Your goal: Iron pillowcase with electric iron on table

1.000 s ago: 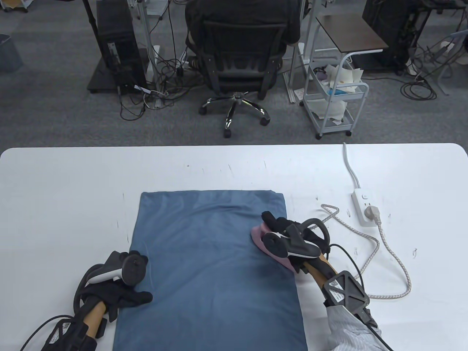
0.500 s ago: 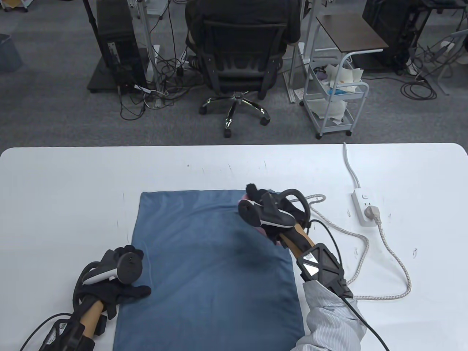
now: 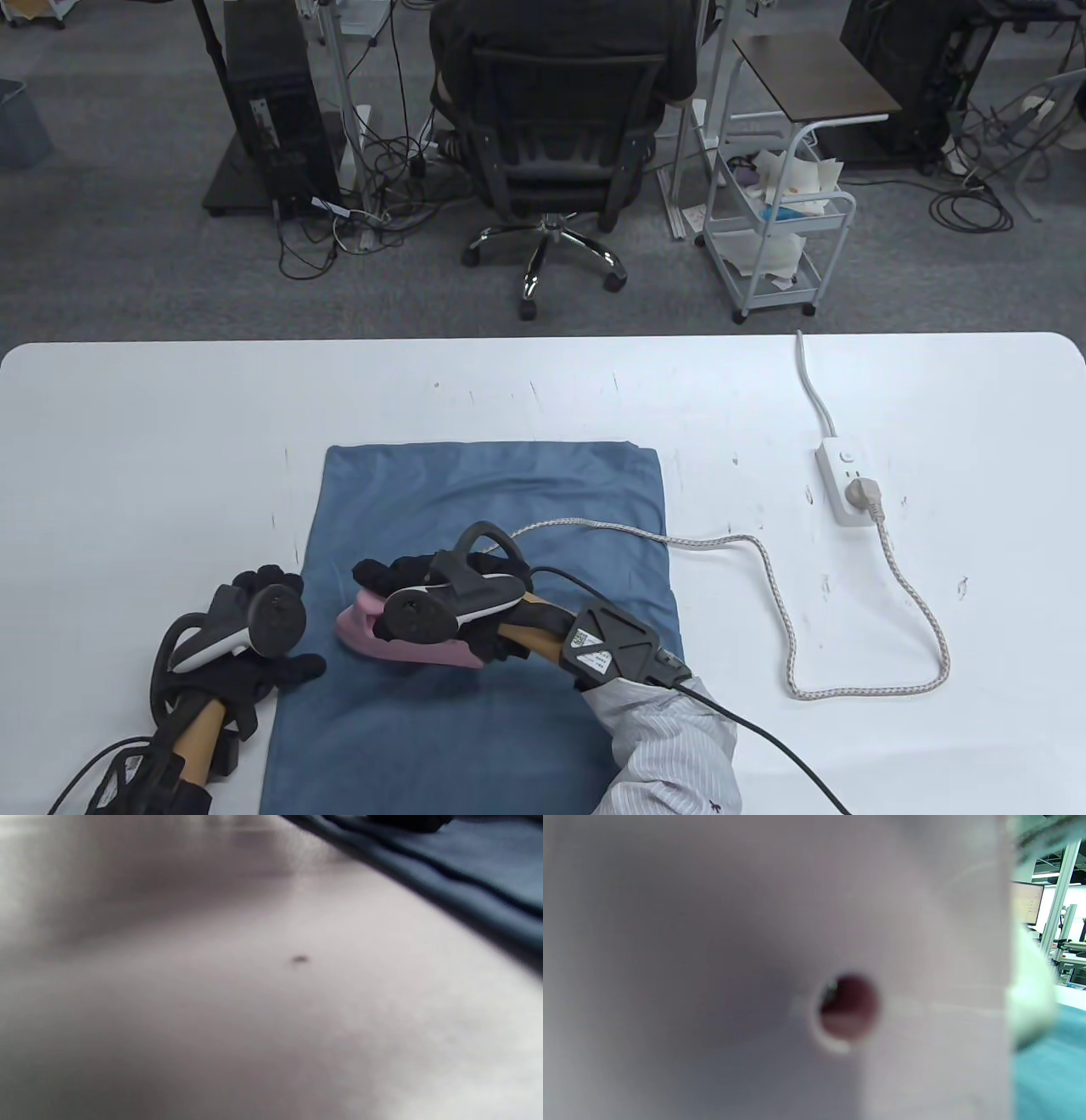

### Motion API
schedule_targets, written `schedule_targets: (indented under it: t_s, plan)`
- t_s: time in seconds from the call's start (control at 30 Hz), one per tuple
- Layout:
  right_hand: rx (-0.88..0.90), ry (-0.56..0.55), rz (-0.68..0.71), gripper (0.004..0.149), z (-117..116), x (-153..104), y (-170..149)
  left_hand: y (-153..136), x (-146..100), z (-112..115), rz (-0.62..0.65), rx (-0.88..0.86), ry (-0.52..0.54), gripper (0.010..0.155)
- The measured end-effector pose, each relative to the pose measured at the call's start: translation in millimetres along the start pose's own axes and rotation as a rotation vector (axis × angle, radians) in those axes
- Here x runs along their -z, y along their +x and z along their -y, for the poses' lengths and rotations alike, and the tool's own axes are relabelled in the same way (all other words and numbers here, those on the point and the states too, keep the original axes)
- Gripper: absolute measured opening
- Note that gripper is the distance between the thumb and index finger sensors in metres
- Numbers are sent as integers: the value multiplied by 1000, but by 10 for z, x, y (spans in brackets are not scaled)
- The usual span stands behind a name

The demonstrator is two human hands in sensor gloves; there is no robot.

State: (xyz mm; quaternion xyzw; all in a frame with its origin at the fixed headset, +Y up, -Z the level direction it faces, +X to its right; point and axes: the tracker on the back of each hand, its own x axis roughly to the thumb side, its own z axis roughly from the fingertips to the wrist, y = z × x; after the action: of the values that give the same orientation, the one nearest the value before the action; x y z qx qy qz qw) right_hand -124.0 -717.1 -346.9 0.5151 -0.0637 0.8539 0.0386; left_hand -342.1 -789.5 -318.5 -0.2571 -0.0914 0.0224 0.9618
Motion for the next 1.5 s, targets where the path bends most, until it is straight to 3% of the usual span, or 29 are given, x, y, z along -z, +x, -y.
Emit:
schedule_targets:
  t_s: [0.23, 0.5, 0.7, 0.9, 1.07, 1.2, 1.33, 1.5]
  plan:
    - [-95, 12, -132, 70, -120, 206, -193, -96, 38, 55, -25, -113, -91, 106]
    - [-162, 21, -464, 69, -154, 445, -772, -96, 28, 40, -44, -56, -145, 107]
    - [-71, 40, -278, 69, 51, 494, -502, -91, 6, 12, -25, -43, -52, 103]
    - [2, 92, -114, 69, 1, 590, -122, -11, 1, 8, -12, 30, -15, 102]
    - [-14, 68, -132, 69, -163, 711, -103, -6, -1, 16, -18, 34, -32, 101]
    - [-87, -19, -254, 68, -228, 832, -284, -6, -2, 13, -19, 17, -58, 103]
    - [-90, -4, -362, 68, -212, 901, -477, -8, 2, 12, -15, 17, -57, 103]
    - [88, 62, -242, 68, -86, 911, -349, -15, 11, 9, -11, 9, -76, 101]
